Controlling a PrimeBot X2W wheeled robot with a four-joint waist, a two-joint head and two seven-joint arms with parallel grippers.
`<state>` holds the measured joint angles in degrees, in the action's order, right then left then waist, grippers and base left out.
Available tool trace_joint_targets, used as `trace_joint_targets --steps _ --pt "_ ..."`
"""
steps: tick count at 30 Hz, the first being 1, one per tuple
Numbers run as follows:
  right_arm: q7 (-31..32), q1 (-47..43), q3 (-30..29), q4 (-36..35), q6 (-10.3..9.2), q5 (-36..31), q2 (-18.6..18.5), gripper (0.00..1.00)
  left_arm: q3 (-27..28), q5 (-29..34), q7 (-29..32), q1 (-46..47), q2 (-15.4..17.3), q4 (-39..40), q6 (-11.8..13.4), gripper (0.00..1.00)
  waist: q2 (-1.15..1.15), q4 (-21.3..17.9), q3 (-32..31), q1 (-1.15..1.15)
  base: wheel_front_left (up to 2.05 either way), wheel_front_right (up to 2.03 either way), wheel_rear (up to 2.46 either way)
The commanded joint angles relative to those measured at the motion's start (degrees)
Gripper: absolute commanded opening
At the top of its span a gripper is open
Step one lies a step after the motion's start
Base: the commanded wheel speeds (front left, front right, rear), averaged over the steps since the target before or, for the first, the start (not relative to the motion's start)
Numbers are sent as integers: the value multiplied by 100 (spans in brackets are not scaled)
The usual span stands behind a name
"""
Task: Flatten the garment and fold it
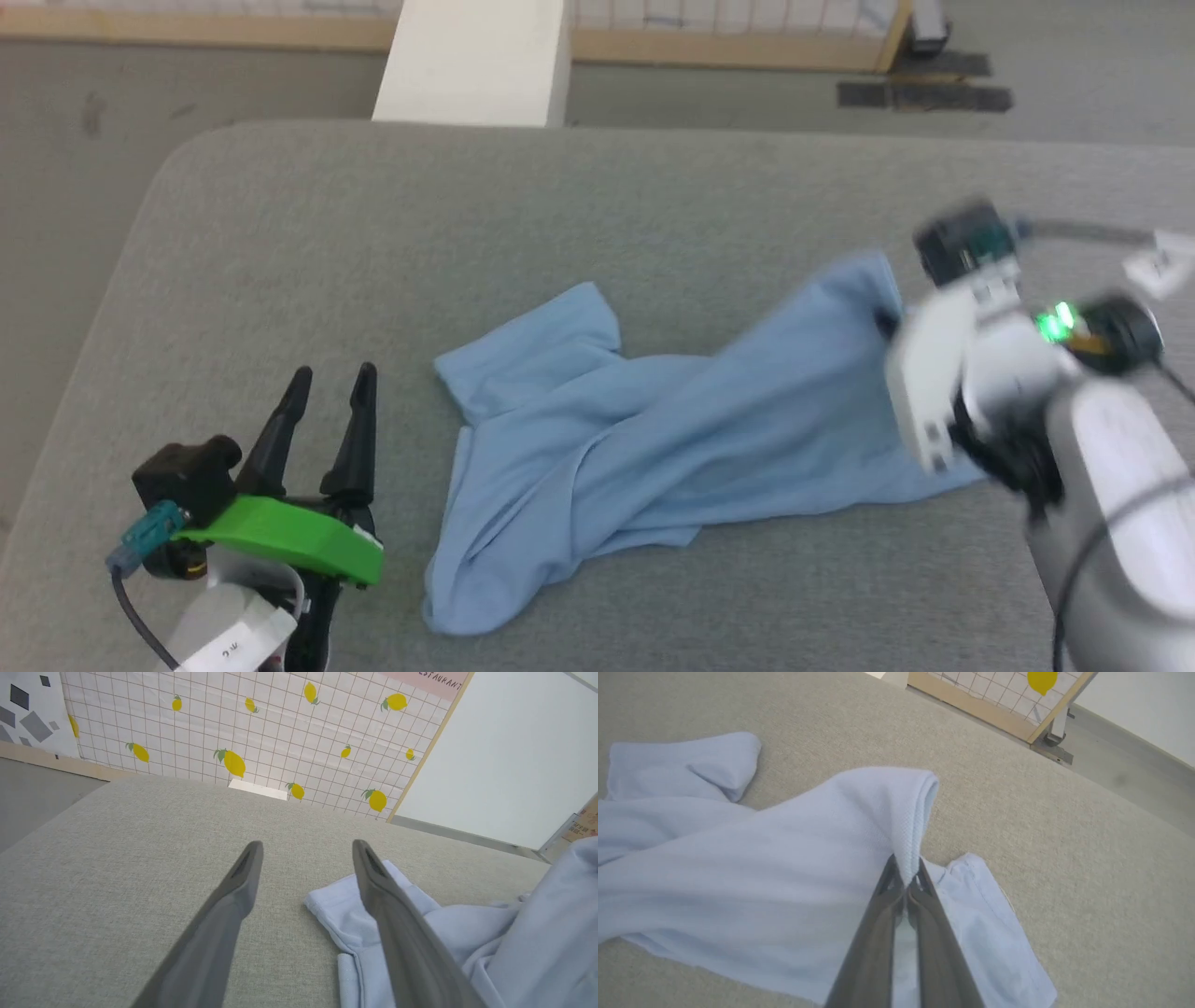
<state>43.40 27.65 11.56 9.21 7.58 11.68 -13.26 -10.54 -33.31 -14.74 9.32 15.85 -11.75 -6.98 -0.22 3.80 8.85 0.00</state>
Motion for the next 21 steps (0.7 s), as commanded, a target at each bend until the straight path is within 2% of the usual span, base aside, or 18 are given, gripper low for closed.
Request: trace_joint_targets --steps 1,5,9,14,18,19,20,21 --pt "124 -470 -111 -266 -9 81 -85 0 -9 45 -23 -65 -37 9 35 100 22 -373 -380 0 0 0 0" --pt "451 -1719 -382 -968 -9 216 -94 0 -38 41 4 -121 -49 31 75 100 22 -467 -460 0 0 0 0" --pt "712 -2803 -689 -1239 -9 275 141 0 -76 35 33 -129 -59 51 94 100 22 -489 -480 0 0 0 0" --pt "856 -3481 -1130 -1059 -9 192 525 0 -101 10 54 -147 -48 63 99 100 22 -470 -474 0 0 0 0" --pt "848 -3587 -1302 -856 -9 159 744 0 -114 -13 65 -169 -35 54 101 100 22 -438 -494 0 0 0 0" --pt "798 -3573 -1325 -851 -9 161 774 30 -116 -17 68 -177 -33 50 105 100 22 -435 -503 0 0 0 0" --pt "659 -3522 -1371 -887 -9 183 813 100 -115 -23 69 -185 -29 46 111 100 22 -434 -517 0 0 0 0" --pt "541 -3469 -1399 -926 -9 207 839 100 -114 -27 69 -194 -27 43 118 100 22 -436 -530 0 0 0 0"
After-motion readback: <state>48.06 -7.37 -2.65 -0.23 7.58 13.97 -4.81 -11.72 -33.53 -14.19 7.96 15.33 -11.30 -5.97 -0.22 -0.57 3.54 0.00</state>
